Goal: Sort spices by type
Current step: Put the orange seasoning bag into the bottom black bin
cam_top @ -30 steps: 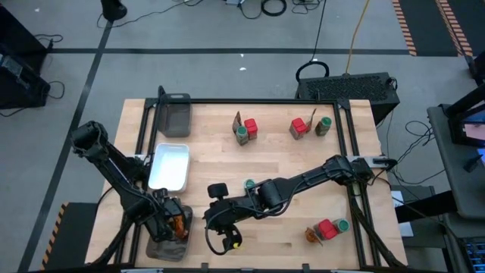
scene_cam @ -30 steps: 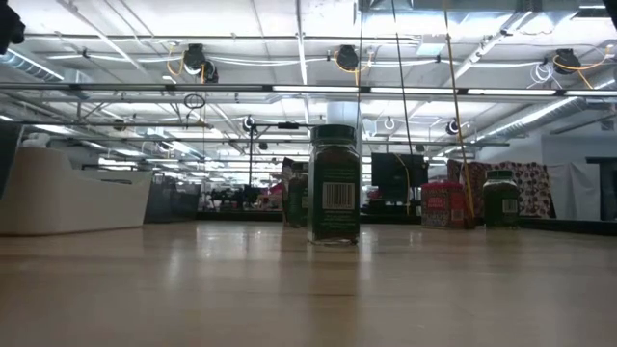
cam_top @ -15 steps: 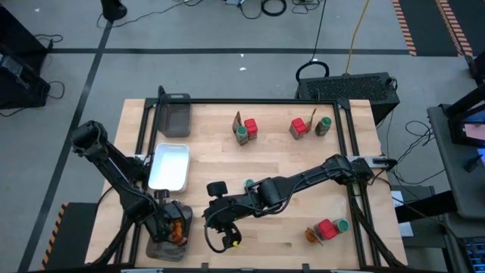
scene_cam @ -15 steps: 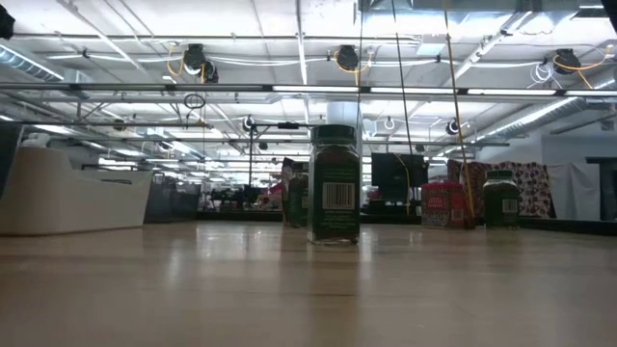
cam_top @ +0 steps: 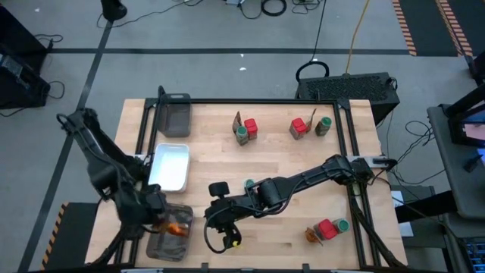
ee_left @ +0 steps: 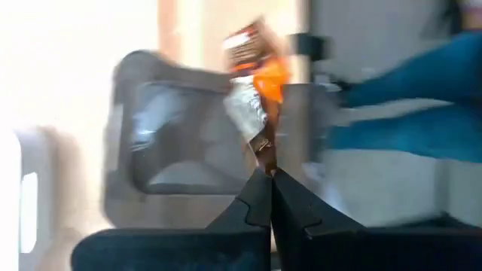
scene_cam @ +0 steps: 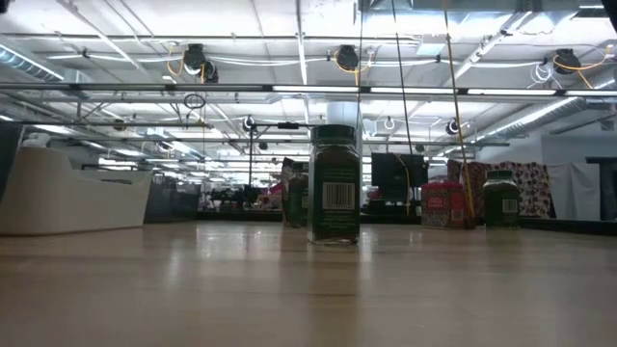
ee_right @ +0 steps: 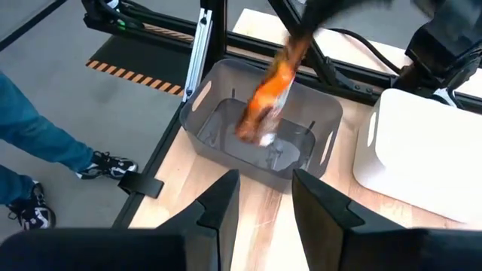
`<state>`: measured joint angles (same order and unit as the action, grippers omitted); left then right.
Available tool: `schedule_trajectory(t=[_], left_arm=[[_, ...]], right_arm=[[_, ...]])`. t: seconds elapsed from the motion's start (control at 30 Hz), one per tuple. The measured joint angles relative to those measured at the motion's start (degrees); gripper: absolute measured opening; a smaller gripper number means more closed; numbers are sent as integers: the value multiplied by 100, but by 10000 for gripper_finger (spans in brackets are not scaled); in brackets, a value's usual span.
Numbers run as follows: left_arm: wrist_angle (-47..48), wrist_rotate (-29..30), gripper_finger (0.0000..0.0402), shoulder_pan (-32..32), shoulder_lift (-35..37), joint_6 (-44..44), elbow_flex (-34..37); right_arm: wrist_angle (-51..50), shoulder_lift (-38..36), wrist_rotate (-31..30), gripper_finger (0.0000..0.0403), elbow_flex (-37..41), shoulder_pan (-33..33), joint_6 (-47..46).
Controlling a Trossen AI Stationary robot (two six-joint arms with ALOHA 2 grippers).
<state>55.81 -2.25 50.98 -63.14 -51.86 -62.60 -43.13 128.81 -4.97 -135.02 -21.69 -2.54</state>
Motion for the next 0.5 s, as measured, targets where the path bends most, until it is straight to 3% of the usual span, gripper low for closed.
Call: schedule_trajectory(t=[0.07,0.17,0.23,0.5], left_arm=[[-220,-113,1,2,197,38,-169],[565,524,1,-2,411,-353,-288],[922,402,1,-15,432,-581,-285],[705,344,0,-55,390,-273,-283]], right_arm=[[3,0,0,105,0,0,-1],[92,1,2,105,0,-1,-3],[347,7,7,105,0,0,-72],[1716,84,-348,110,0,230,-1181]])
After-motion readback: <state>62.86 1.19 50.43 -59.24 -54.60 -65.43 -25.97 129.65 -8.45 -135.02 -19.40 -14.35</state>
